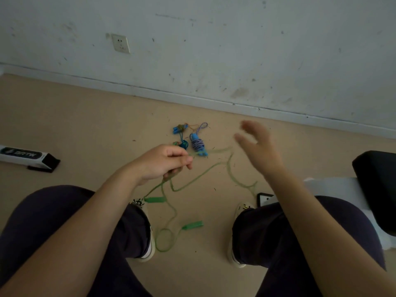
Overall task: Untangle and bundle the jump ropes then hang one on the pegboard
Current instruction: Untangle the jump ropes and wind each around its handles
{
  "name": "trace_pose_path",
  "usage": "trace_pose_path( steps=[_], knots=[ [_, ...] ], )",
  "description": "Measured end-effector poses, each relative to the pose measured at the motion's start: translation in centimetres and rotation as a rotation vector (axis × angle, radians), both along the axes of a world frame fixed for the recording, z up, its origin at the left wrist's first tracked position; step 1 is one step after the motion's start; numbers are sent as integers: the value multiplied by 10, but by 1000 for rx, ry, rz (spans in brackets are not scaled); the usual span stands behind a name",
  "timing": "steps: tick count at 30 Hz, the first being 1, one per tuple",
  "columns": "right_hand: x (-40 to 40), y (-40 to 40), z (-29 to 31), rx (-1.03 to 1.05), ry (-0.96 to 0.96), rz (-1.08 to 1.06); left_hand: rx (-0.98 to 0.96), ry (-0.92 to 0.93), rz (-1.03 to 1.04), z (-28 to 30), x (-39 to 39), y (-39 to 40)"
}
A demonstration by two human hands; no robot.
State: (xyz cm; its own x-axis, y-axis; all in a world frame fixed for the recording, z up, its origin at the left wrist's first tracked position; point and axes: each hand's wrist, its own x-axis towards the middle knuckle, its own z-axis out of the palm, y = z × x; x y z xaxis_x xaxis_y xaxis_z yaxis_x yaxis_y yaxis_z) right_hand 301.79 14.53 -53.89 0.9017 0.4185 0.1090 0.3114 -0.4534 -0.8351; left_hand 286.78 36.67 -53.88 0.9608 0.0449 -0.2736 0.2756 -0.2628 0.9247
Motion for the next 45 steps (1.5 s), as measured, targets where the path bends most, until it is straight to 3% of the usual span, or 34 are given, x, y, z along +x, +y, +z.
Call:
trace_pose_path(
  steps=[3, 5, 13, 17, 20, 27, 32, 34, 35, 37, 39, 40, 41, 43, 45],
  knots=[
    [-29, 19, -4, 34, 242, 423, -99, -23, -45, -2, 4, -16],
    [-38, 25, -5, 15, 374, 566, -142, -35, -62, -1, 6, -20],
    [-41, 23, -1, -11, 470, 698, -328, -99, -95, 2, 6, -9],
    [-35, 17, 9, -103, 415, 592, -195, -55, -25, 1, 5, 0],
    [-24, 7, 18, -11, 386, 500, -82, -21, 13, 2, 3, 8],
    [3, -11, 21, 279, 222, -86, 25, 10, 149, 6, -2, 24],
    [4, -10, 14, 86, -15, -8, 479, -48, 394, -4, -1, 36],
    [3, -8, 12, 90, 19, -29, 539, -45, 394, -7, 0, 34],
    [4, -9, 12, 112, 69, -57, 429, -50, 380, -7, 0, 34],
    [10, -12, 15, 172, 137, -95, -22, -77, 301, -4, -2, 36],
    [15, -18, 18, 152, 65, -99, -323, -119, 234, -2, -5, 39],
    [18, -21, 18, 83, -17, -93, -272, -120, 243, -2, -6, 40],
    [20, -24, 17, -26, -102, -93, -79, -105, 272, -4, -6, 42],
    [21, -28, 16, -294, -230, -159, 504, -28, 323, -8, -7, 46],
    [24, -32, 15, -449, -304, -266, 909, 40, 386, -10, -8, 51]
  ],
)
